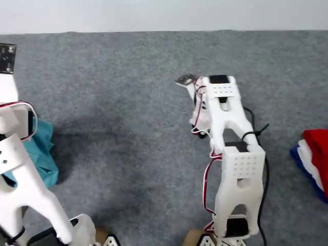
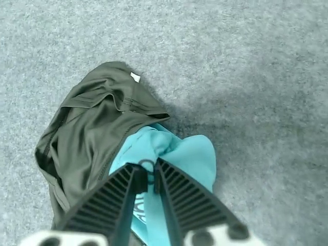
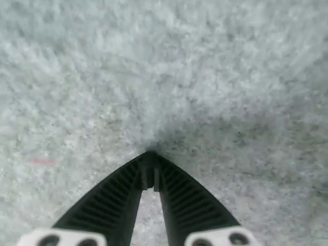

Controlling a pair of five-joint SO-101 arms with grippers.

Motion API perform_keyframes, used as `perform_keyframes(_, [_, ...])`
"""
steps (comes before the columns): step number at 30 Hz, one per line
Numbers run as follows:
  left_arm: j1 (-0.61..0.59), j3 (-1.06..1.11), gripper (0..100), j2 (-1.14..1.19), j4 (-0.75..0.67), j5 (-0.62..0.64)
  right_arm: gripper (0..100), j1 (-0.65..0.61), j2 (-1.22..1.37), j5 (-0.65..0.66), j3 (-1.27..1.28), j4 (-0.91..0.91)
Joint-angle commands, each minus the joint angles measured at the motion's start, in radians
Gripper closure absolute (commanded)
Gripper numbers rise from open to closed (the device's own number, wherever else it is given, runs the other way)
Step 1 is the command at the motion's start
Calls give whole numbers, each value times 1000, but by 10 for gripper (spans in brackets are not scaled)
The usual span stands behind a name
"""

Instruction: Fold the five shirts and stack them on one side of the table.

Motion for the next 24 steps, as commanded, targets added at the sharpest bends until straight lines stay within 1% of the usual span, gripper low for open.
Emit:
perform_keyframes(1, [9, -35, 998, -32, -3, 0, 989, 88, 4, 31, -9, 56])
perform_keyframes(5, [11, -35, 998, -31, -17, 3, 989, 107, 4, 63, -8, 87])
perform_keyframes(9, [11, -35, 998, -31, -23, 5, 989, 96, -12, 69, -17, 104])
perform_keyframes(12, [11, -35, 998, -31, -25, 5, 989, 67, -47, 66, -28, 101])
perform_keyframes(16, [11, -35, 998, -32, -25, 6, 989, -7, -117, 63, -28, 104])
perform_keyframes(18, [29, -36, 998, -35, -25, 6, 989, -41, -165, 60, -28, 104])
perform_keyframes(21, [78, -42, 998, -40, -28, 12, 989, -87, -255, -11, -28, 104])
perform_keyframes(24, [129, -45, 998, -37, -68, 92, 989, -114, -346, -75, -28, 104])
